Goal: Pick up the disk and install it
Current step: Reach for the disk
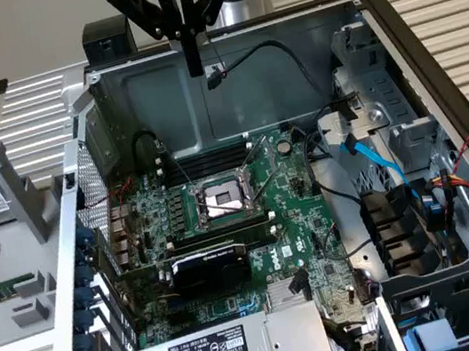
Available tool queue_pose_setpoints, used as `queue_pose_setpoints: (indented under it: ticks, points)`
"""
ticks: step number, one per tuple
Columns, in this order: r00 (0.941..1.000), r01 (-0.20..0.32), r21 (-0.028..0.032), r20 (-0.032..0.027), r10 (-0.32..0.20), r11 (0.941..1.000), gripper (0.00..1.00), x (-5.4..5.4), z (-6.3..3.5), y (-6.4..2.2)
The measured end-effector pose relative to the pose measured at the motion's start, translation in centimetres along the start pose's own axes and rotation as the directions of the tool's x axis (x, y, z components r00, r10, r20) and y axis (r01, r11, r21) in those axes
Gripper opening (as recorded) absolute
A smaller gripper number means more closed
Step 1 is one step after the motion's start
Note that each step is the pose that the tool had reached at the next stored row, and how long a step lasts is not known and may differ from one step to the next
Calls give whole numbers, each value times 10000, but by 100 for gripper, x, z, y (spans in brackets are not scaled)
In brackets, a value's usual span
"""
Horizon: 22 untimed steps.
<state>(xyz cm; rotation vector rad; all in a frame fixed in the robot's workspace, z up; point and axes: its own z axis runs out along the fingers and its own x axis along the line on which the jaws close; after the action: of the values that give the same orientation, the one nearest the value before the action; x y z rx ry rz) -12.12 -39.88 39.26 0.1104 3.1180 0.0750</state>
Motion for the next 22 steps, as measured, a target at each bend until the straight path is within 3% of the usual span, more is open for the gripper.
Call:
queue_pose_setpoints:
  ticks: [14, 22]
  points:
    - [10000, 1, -1, 1, -1, 10000, 11, 15, 0, -1]
    - [10000, 1, -1, 3, -1, 10000, 11, 197, -4, -14]
